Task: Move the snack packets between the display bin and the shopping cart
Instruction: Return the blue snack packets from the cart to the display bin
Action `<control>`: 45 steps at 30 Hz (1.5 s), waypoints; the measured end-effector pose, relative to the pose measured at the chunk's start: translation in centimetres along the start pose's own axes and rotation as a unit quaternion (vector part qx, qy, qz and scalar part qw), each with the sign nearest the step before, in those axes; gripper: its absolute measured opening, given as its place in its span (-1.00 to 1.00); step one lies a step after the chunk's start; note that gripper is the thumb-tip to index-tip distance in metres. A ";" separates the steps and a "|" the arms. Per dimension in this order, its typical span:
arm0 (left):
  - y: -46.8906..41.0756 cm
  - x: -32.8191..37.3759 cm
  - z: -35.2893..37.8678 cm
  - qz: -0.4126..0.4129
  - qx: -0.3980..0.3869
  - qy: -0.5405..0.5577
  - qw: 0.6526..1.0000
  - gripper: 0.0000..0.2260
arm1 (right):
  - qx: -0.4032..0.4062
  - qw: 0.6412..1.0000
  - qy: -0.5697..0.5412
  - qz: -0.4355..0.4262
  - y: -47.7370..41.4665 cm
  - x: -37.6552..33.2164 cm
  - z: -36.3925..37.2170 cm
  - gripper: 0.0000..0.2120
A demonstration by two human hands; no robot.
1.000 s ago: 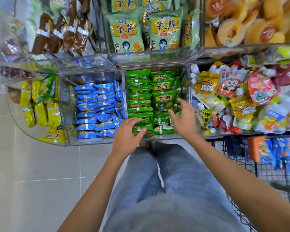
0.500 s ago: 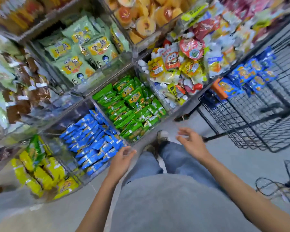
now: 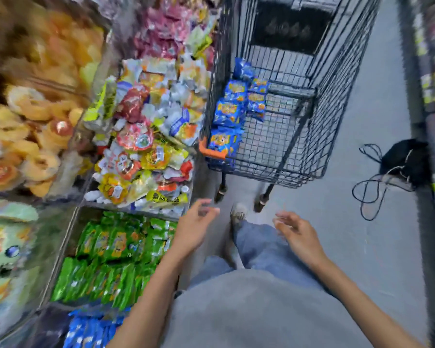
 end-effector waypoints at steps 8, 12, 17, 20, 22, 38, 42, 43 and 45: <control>-9.2 11.2 -2.7 0.099 0.097 -0.034 0.990 -0.84 | 0.009 0.999 -0.010 -0.049 -10.7 -9.5 -2.4 -0.87; -12.8 12.9 -4.2 0.102 0.172 -0.136 0.970 -0.65 | -0.005 1.000 -0.002 -0.025 -19.5 -11.9 0.1 -0.77; -17.1 11.2 -4.5 0.047 0.160 -0.204 0.965 -0.45 | -0.023 0.993 0.092 0.075 -28.2 -10.2 5.3 -0.62; -18.0 10.2 -4.2 0.041 0.131 -0.215 0.967 -0.41 | 0.033 0.991 0.074 0.109 -29.5 -8.9 6.1 -0.58; -17.9 10.3 -4.6 0.049 0.139 -0.213 0.966 -0.44 | 0.052 0.989 0.055 0.124 -29.4 -8.8 5.9 -0.61; -20.7 7.6 -6.7 -0.066 0.088 0.267 0.957 -0.87 | 0.018 0.954 -0.291 0.067 -26.7 -12.4 4.1 -0.72; -20.2 5.8 -7.4 -0.083 0.100 0.323 0.938 -0.81 | 0.048 0.979 -0.112 0.161 -30.0 -8.5 4.7 -0.50; -20.2 5.4 -7.6 -0.090 0.107 0.332 0.933 -0.82 | 0.033 0.983 -0.076 0.167 -30.7 -8.1 5.1 -0.50; -20.0 4.4 -7.9 -0.118 0.120 0.350 0.922 -0.82 | 0.038 0.984 -0.051 0.167 -31.3 -7.9 5.2 -0.59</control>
Point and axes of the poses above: each hand's wrist, its own y-axis away from the middle knuckle, its own z-axis out of the palm, x = y × z, the point moved 10 cm from there along -y, towards the middle knuckle, and after that the axes turned 10 degrees about -x, right-handed, at the moved point
